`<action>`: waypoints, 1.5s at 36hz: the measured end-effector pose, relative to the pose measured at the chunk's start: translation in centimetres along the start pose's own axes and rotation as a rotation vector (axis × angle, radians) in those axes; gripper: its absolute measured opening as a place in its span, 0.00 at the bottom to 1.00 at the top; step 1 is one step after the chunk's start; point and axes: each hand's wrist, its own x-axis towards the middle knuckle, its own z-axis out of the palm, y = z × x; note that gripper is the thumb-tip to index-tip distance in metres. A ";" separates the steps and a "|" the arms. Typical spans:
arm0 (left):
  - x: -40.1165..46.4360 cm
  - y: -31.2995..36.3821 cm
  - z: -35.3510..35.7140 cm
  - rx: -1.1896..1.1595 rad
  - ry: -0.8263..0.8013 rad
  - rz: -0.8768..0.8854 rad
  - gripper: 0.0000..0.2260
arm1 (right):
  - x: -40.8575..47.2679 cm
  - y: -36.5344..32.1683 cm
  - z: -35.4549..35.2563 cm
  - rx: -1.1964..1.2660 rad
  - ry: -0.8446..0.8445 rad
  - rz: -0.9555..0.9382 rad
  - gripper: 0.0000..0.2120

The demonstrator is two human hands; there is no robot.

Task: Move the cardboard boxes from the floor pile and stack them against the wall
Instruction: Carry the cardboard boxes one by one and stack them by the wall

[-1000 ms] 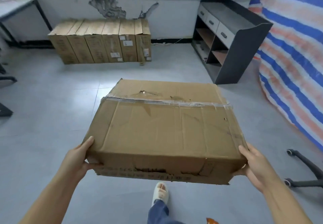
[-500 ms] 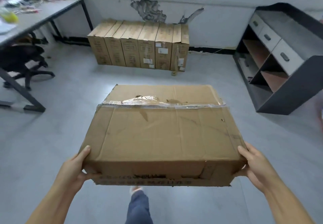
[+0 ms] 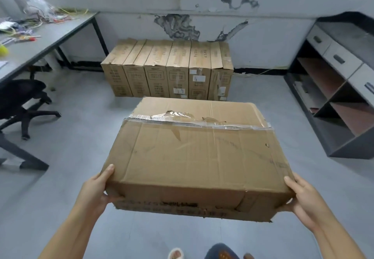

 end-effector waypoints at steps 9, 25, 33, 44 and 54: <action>11.3 6.4 9.2 0.034 -0.036 -0.030 0.10 | 11.8 -5.6 3.6 0.000 0.038 -0.005 0.14; 30.1 17.7 30.1 0.012 0.016 -0.073 0.13 | 38.9 -22.2 7.6 -0.081 0.003 0.006 0.14; 41.6 23.4 38.6 0.040 -0.025 -0.091 0.10 | 50.6 -29.0 12.2 -0.105 0.024 -0.015 0.14; 59.7 37.0 49.5 0.104 -0.078 -0.093 0.16 | 66.3 -38.8 21.9 -0.023 0.090 -0.004 0.15; 69.9 44.8 59.3 0.040 -0.065 -0.108 0.17 | 79.2 -46.4 27.1 0.018 0.113 -0.022 0.15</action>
